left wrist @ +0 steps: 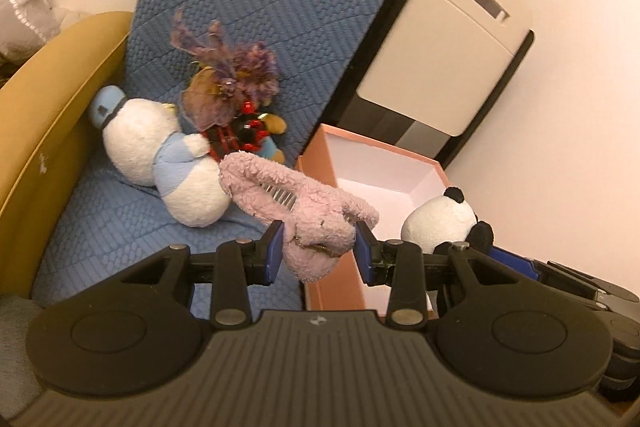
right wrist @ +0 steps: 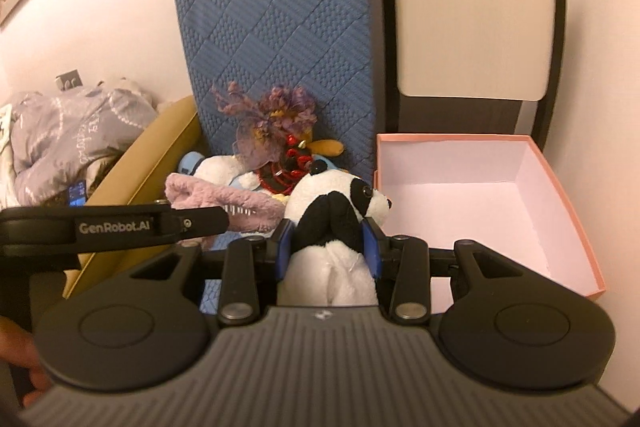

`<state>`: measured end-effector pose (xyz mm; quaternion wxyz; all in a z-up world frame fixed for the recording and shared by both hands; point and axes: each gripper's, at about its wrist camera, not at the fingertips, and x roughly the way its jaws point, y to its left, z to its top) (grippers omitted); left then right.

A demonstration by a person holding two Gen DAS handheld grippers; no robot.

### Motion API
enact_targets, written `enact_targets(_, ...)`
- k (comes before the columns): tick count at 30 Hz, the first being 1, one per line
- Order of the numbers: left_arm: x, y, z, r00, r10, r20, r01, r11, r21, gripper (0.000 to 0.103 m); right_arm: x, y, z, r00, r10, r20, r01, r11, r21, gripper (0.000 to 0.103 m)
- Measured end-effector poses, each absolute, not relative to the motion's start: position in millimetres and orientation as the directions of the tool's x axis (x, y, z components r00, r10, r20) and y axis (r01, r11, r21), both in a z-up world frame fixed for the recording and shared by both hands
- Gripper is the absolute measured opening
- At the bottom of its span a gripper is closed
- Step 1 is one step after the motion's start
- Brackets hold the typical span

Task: Organize objects
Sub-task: 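Carry the bunny with the left tool and the panda with the right tool into the box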

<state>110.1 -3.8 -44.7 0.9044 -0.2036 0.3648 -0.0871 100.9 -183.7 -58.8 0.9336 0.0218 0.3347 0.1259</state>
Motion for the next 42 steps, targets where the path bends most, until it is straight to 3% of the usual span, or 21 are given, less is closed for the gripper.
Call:
enact_targets(20, 124.3, -101.4, -30.5, 0.691, -0.355, -0.63, 0.096, 0.909, -0.406, 0.042, 83.8, -278.3, -55.8, 0.788, 0.186, -0.587, -0.118, 0.981, 0.153, 0.04)
enact_targets(42, 223.1, -160.4, -91.6, 0.601, -0.347, -0.72, 0.026, 0.909, -0.416, 0.042, 174.8, -346.2, -119.8, 0.686, 0.202, -0.699, -0.085, 0.976, 0.198, 0.04)
